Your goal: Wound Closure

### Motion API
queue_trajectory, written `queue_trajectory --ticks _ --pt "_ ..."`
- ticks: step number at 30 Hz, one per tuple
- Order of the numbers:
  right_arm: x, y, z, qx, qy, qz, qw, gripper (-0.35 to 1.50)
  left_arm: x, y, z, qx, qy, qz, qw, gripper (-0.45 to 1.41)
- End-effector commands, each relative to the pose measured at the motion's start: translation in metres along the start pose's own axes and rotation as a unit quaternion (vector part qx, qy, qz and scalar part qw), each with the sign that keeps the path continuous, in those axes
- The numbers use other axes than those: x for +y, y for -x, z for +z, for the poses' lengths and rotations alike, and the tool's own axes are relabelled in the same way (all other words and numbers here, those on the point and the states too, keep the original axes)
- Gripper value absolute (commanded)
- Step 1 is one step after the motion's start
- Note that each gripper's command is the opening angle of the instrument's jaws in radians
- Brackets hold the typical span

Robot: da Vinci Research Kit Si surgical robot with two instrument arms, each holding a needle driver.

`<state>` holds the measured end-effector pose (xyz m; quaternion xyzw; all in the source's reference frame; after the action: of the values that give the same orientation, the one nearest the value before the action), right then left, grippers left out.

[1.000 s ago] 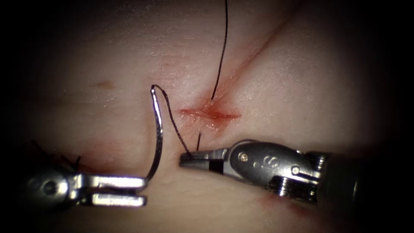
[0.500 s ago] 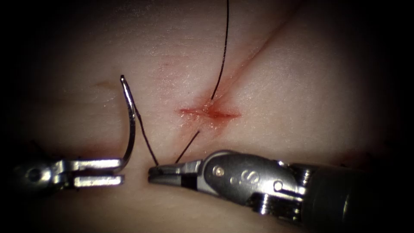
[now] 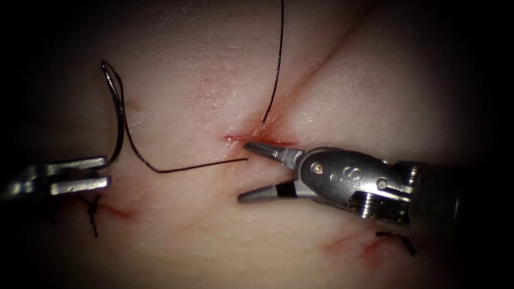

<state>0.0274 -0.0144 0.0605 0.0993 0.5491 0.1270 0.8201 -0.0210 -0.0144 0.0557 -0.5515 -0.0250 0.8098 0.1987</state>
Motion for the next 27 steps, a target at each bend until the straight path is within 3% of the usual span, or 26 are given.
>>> queue_trajectory --ticks 1,9,13,15,17,27 --pt "-0.0001 0.0011 0.0018 -0.004 0.002 -0.002 1.000 1.28 0.0007 0.0006 0.0006 0.001 0.004 -0.001 1.000 -0.45" --pt "0.0001 0.0033 0.0053 -0.068 0.011 -0.031 0.997 1.14 0.0013 -0.0004 0.0005 0.007 0.010 0.002 1.000 -0.45" --pt "-0.0003 0.0042 0.0057 -0.082 0.006 -0.039 0.996 0.94 0.0015 -0.0009 0.0003 0.011 0.009 0.002 1.000 -0.45" --pt "-0.0005 0.0042 0.0054 -0.082 0.003 -0.043 0.996 0.61 0.0015 -0.0011 0.0002 0.011 0.009 0.004 1.000 -0.45" --pt "-0.0007 0.0041 0.0050 -0.082 -0.003 -0.052 0.995 -0.32 0.0014 -0.0013 0.0002 0.011 0.010 0.006 1.000 -0.45" --pt "-0.0011 0.0025 0.0039 -0.083 -0.012 -0.067 0.994 -0.35 0.0013 -0.0016 0.0005 0.014 0.009 0.007 1.000 -0.45"
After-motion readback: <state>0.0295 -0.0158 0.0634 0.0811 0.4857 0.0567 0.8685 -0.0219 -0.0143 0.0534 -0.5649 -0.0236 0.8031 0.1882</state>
